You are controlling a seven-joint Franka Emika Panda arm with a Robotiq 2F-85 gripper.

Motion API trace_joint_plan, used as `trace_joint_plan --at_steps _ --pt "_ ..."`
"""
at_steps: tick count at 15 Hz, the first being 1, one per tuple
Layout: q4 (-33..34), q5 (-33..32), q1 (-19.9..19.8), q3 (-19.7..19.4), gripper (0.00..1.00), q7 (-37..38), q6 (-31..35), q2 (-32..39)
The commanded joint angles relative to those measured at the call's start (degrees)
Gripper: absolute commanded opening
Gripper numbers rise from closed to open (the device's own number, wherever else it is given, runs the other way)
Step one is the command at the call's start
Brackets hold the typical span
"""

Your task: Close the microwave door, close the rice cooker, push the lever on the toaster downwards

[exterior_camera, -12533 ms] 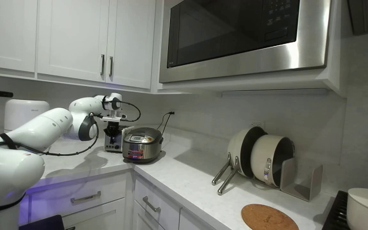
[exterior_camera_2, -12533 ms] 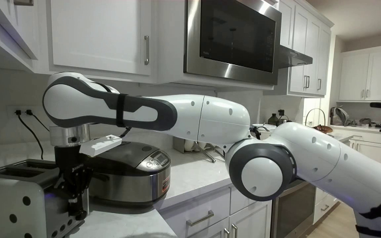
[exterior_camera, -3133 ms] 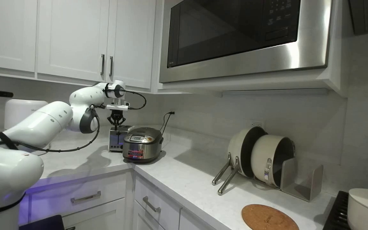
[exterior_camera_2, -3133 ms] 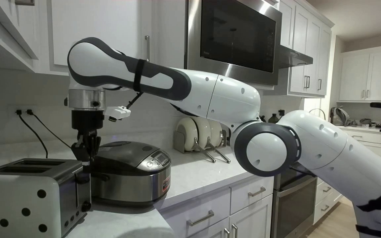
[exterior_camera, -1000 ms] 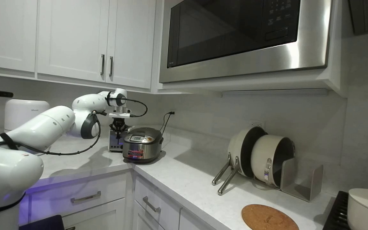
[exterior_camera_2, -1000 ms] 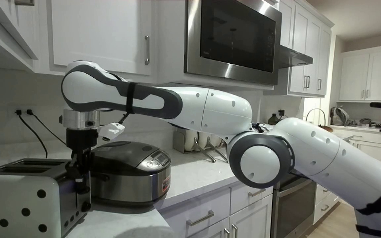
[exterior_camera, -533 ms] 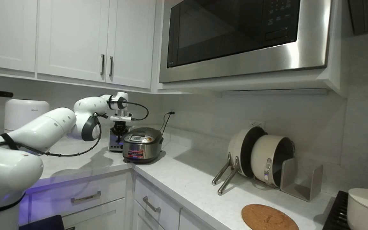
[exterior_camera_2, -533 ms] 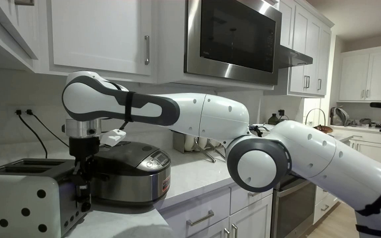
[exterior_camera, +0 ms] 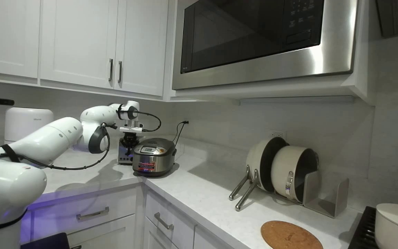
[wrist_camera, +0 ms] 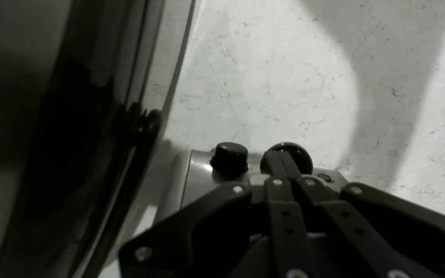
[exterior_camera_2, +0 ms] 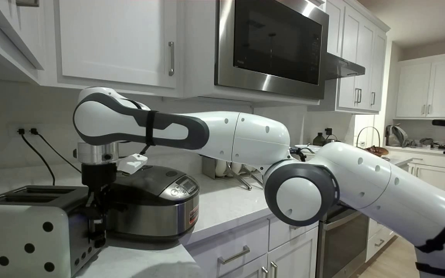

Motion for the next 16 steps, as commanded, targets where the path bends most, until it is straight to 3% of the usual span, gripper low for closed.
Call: trace_joint_plan --at_steps 1,16 --pt "1.03 0.63 -0.03 0.43 0.00 -0.56 5.11 3.13" --pt "-0.71 2.59 -1.11 1.88 0.00 -0.12 3.07 3.67"
